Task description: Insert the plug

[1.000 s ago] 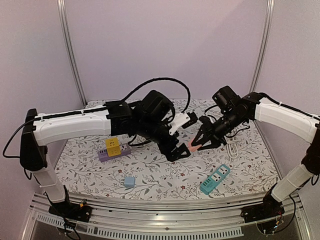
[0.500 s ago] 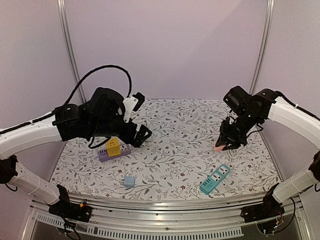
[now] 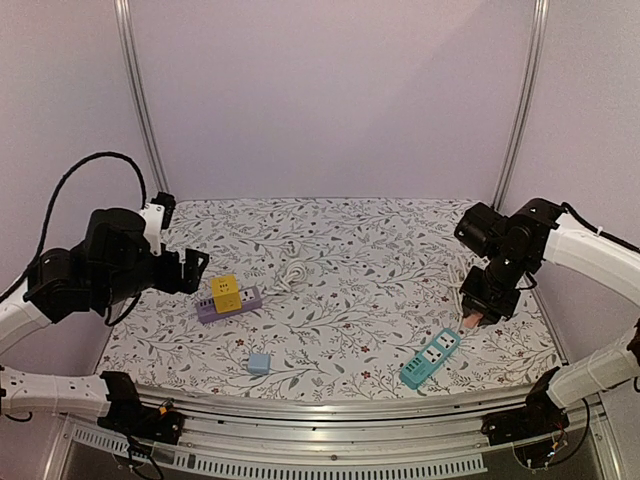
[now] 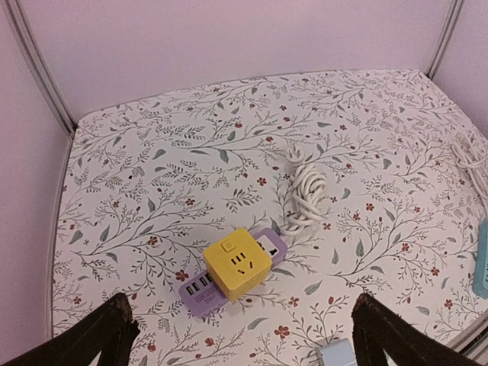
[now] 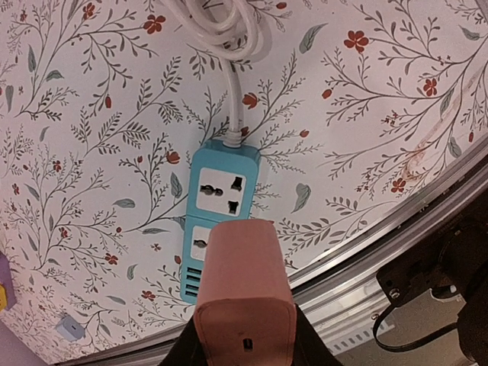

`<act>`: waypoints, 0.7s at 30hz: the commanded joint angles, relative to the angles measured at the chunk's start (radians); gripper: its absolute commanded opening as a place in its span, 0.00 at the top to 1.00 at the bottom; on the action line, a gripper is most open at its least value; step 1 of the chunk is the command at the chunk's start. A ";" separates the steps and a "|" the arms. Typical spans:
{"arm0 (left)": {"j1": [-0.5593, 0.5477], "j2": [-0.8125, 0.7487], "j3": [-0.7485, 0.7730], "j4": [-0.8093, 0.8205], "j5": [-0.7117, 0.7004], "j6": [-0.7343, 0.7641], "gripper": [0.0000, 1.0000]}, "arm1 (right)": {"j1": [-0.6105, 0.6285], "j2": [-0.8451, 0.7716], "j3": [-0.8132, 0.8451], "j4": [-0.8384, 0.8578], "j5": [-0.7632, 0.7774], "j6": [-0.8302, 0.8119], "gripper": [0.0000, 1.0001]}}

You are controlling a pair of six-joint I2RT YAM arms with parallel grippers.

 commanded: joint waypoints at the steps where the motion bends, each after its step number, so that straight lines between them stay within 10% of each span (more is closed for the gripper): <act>1: 0.014 -0.051 -0.043 -0.110 -0.010 -0.062 0.00 | 0.038 0.058 0.004 0.012 0.038 0.080 1.00; 21: 0.006 -0.206 -0.125 -0.137 -0.072 -0.071 0.01 | 0.079 0.066 -0.159 0.200 0.009 0.286 1.00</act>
